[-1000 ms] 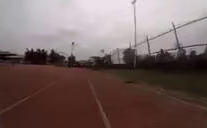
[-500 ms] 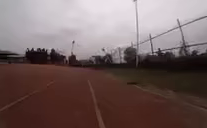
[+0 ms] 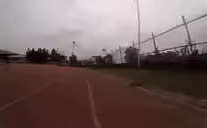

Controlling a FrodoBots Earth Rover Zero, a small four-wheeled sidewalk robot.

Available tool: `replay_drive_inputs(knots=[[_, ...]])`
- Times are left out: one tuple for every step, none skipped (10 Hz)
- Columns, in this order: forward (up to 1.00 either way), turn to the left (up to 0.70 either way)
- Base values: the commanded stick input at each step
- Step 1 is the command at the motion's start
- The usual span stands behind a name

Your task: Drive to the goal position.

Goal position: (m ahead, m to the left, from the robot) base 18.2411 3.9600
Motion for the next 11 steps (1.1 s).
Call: replay_drive_inputs(knots=[[0.7,0.08],[0.7,0.17],[0.7,0.27],[0.7,0.35],[0.7,0.34],[0.7,0.33],[0.7,0.34],[0.7,0.35],[0.7,0.35],[0.7,0.3],[0.7,0.12]])
